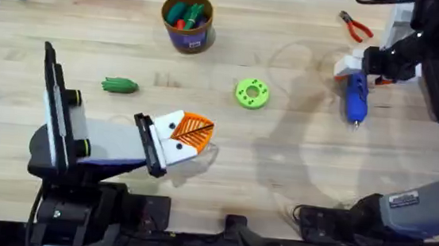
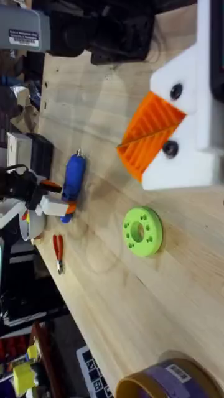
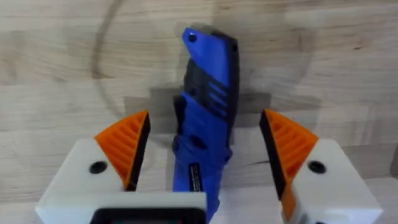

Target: Pick up the gripper from the table and insert it into the empty holder that is missing its gripper. Then pick up a screw, insert it into the mounting hole, and use the screwdriver to tighten it. Finally, clean up the table by picking up the vegetable and placing it into the bucket.

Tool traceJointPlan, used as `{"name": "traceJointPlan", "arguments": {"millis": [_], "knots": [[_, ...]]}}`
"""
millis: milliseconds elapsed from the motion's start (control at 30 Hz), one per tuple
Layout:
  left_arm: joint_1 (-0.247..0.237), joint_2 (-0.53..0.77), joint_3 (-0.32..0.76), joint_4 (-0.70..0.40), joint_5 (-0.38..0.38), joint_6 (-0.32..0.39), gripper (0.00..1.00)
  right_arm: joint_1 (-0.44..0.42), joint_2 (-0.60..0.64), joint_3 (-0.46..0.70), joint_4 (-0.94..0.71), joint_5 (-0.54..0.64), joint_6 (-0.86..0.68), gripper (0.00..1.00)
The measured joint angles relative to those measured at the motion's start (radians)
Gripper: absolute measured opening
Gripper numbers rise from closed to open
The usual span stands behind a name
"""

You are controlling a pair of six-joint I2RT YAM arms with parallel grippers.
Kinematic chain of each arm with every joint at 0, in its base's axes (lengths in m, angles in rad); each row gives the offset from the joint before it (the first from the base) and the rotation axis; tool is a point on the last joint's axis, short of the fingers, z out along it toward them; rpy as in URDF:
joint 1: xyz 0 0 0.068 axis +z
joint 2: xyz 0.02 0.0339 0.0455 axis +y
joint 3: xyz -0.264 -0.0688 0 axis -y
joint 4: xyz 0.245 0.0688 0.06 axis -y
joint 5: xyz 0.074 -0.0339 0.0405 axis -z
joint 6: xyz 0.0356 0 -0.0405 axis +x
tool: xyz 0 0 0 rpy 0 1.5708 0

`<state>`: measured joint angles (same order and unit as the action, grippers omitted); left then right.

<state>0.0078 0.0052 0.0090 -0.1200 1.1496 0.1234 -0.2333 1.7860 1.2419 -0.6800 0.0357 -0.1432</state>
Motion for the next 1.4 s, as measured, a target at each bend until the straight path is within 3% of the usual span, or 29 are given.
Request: {"name": "traceJointPlan", "arguments": {"millis": [400, 533, 600, 767, 800, 1400], "knots": [[0.0, 0.0, 0.0, 0.0, 0.003, 0.0, 0.01, -0.008, 0.069, 0.015, 0.001, -0.001, -0.011, 0.98], [0.0, 0.0, 0.0, 0.0, 0.003, 0.0, 0.01, -0.008, 0.072, 0.019, 0.002, -0.007, -0.019, 0.892], [0.0, 0.0, 0.0, 0.0, 0.003, 0.0, 0.01, -0.008, 0.072, 0.019, 0.003, -0.007, -0.028, 0.775], [0.0, 0.0, 0.0, 0.0, 0.004, 0.0, 0.01, -0.008, 0.073, 0.019, 0.005, -0.003, -0.056, 0.132], [0.0, 0.0, 0.0, 0.0, 0.004, 0.0, 0.01, -0.008, 0.075, 0.019, 0.003, -0.002, -0.054, 0.044], [0.0, 0.0, 0.0, -0.001, 0.006, 0.0, 0.01, 0.008, 0.039, 0.019, -0.005, -0.003, -0.06, 0.025]]}}
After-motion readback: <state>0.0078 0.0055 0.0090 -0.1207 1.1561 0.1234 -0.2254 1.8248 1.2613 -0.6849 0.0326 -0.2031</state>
